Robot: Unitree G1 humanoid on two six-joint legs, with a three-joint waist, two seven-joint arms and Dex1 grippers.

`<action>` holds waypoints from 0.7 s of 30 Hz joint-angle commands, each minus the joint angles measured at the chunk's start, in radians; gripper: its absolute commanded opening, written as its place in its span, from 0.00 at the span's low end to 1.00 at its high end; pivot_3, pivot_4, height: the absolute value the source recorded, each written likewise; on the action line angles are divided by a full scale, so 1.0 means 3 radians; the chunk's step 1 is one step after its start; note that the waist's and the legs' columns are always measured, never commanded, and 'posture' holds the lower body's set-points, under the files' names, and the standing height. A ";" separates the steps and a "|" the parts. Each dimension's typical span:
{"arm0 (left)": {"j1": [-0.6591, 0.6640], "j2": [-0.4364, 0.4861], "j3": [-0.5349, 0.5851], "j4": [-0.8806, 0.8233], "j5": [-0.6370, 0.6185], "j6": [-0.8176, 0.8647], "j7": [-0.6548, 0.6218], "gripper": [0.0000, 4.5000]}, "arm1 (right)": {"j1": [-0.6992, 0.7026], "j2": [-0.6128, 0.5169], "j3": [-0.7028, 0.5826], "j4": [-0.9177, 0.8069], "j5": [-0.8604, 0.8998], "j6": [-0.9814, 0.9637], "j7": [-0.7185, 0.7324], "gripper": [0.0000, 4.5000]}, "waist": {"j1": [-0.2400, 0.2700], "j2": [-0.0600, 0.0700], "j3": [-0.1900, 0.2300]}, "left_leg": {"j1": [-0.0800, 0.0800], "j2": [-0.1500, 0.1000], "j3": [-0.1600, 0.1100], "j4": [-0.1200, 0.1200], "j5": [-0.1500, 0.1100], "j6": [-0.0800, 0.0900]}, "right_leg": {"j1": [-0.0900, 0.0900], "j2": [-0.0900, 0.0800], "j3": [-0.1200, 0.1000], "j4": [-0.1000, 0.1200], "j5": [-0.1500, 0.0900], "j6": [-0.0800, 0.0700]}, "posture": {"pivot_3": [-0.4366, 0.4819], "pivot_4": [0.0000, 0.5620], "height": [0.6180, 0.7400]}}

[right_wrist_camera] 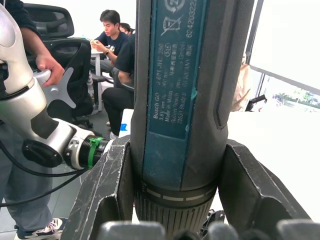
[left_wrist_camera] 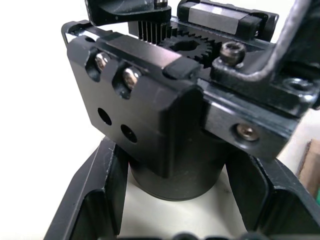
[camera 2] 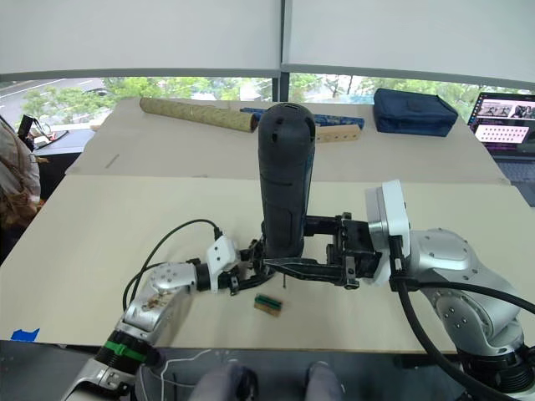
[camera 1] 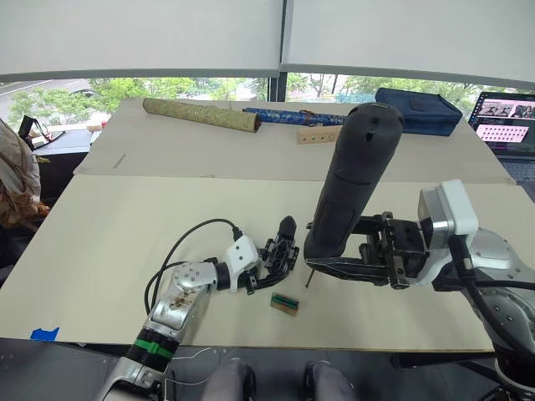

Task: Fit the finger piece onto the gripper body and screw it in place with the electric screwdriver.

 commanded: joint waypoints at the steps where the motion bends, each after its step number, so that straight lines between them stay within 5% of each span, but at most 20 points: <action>1: -0.0061 0.0058 -0.0045 0.0180 0.0012 -0.0010 -0.0129 0.51 | -0.0039 -0.0013 -0.0117 -0.0105 0.0046 -0.0047 0.0011 0.43 | 0.0000 0.0000 0.0000 | 0.0000 0.0000 0.0000 0.0000 0.0000 0.0000 | 0.0000 0.0000 0.0000 0.0000 0.0000 0.0000 | 0.48 0.27 1.00; 7: -0.0086 0.0046 0.0009 0.0232 -0.0016 0.0080 -0.0082 0.51 | -0.0044 -0.0012 -0.0117 -0.0103 0.0046 -0.0047 0.0008 0.43 | -0.0002 0.0000 0.0000 | -0.0001 0.0000 0.0001 0.0000 -0.0001 0.0001 | 0.0000 0.0000 0.0000 -0.0001 0.0000 0.0000 | 0.48 0.27 1.00; 8: -0.0084 0.0032 0.0025 0.0230 -0.0021 0.0088 -0.0050 0.74 | -0.0045 -0.0011 -0.0118 -0.0102 0.0046 -0.0047 0.0006 0.43 | -0.0002 0.0000 0.0000 | -0.0001 0.0000 0.0001 0.0000 -0.0001 0.0001 | 0.0000 0.0000 0.0000 -0.0001 0.0000 0.0000 | 0.48 0.27 1.00; 11: -0.0064 -0.0006 0.0060 0.0198 -0.0047 0.0031 0.0002 0.99 | -0.0045 -0.0013 -0.0120 -0.0100 0.0044 -0.0046 0.0007 0.43 | -0.0002 0.0000 0.0000 | 0.0000 0.0000 0.0001 0.0000 0.0000 0.0001 | 0.0000 0.0000 0.0000 0.0000 0.0000 0.0000 | 0.48 0.27 1.00; 21: 0.0150 0.0004 -0.0057 -0.0051 0.0022 -0.0098 0.0027 0.99 | -0.0058 -0.0019 -0.0120 -0.0089 0.0032 -0.0054 0.0020 0.43 | -0.0034 0.0000 0.0000 | -0.0001 0.0001 0.0002 -0.0003 -0.0001 0.0001 | -0.0001 0.0000 0.0000 -0.0005 0.0000 0.0001 | 0.48 0.27 1.00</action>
